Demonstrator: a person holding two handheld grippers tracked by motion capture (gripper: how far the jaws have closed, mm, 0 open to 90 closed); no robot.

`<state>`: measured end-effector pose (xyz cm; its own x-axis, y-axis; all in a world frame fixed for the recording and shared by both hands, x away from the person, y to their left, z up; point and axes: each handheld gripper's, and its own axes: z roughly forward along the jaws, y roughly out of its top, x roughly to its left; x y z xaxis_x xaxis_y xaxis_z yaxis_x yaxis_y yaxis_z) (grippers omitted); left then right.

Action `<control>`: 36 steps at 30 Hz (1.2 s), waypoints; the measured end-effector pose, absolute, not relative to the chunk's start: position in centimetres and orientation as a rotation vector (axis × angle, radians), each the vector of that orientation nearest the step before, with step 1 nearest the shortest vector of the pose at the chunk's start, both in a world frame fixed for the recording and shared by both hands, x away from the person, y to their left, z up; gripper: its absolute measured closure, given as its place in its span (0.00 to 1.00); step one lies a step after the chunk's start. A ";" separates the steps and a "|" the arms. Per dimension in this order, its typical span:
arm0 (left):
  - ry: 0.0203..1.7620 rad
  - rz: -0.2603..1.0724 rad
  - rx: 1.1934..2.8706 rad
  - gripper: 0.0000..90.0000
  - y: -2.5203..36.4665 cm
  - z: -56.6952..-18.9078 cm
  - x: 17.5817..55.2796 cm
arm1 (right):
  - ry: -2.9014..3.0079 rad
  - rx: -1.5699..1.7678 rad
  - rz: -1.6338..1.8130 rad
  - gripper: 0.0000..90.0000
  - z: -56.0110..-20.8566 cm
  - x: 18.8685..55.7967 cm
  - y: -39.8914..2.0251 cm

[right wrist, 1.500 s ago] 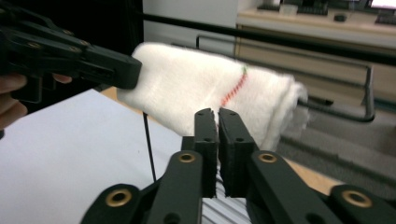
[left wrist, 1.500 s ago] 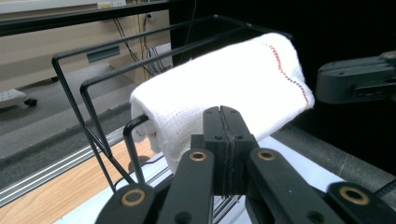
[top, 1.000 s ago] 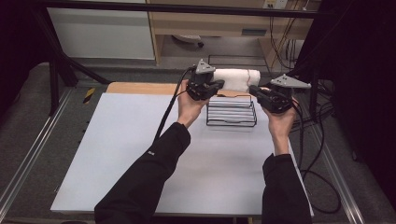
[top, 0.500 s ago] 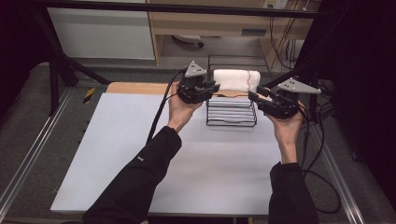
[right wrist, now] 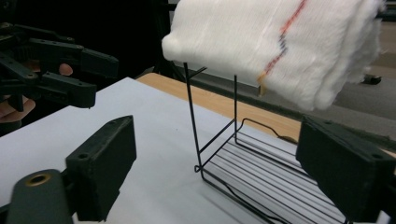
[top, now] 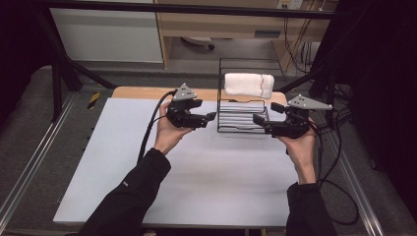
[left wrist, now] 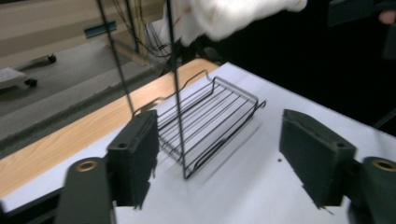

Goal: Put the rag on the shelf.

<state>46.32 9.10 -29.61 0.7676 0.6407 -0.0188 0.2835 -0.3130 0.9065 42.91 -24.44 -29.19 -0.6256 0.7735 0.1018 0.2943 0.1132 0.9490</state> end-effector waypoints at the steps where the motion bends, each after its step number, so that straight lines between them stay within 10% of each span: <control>1: 0.712 0.426 1.911 0.28 9.5 -29.9 46.2 | 1.987 1.035 1.522 0.11 -29.4 42.8 -24.4; 12: 0.774 0.431 1.938 0.10 14.9 -33.1 43.6 | 2.080 1.021 1.506 0.02 -32.1 41.5 -23.6; 36: 0.915 0.413 1.983 0.07 24.3 -40.3 37.8 | 2.192 1.077 1.462 0.00 -38.9 39.0 -24.1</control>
